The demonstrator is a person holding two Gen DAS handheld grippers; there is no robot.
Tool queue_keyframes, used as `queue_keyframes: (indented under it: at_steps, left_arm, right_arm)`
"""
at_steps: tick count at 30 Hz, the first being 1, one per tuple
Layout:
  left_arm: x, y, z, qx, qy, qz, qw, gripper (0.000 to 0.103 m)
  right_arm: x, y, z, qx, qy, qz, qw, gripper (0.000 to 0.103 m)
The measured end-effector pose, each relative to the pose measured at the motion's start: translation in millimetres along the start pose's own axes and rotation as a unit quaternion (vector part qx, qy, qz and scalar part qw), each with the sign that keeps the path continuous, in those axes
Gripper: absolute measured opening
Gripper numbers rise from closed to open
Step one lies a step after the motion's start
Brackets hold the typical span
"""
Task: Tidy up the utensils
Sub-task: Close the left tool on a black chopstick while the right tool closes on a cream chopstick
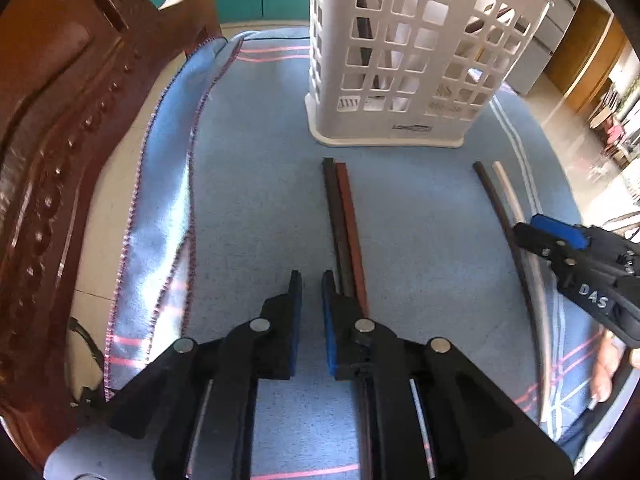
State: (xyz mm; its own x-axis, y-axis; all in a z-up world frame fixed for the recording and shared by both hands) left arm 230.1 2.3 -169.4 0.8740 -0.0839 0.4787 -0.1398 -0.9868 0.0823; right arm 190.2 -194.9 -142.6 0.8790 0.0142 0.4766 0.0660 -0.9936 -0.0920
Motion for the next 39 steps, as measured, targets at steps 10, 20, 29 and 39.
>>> queue_keyframes:
  at_steps: [10,20,29,39]
  left_arm:
    - [2,12,-10,0.000,0.015,0.019,0.9997,0.013]
    - [-4,28,-4,0.011,0.016,0.029,0.9994,0.014]
    - [-2,27,-9,0.007,0.016,0.013,0.9998,0.008]
    - [19,39,-4,0.066,0.022,0.020,0.9974,0.013]
  right_arm:
    - [1,1,1,-0.004,0.000,0.000,1.000,0.040]
    - [2,-3,3,-0.017,0.003,-0.008,1.000,0.041]
    - [5,-1,7,-0.018,0.010,-0.010,1.000,0.041]
    - [14,-6,15,-0.044,0.028,-0.027,0.998,0.041]
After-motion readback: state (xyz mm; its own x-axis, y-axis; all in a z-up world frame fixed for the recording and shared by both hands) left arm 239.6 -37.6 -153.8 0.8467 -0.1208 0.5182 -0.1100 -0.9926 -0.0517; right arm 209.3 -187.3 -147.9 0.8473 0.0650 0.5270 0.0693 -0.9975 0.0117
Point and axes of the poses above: each gripper's, at about its wrist camera, not at the fingertips, and z roughly the way its jaws point, y to its right, x to its top, the point moved 6 cm from there along z, roughly the way its jaws point, and after that the axes turned 4 degrees about y, right-handed, at the moved point
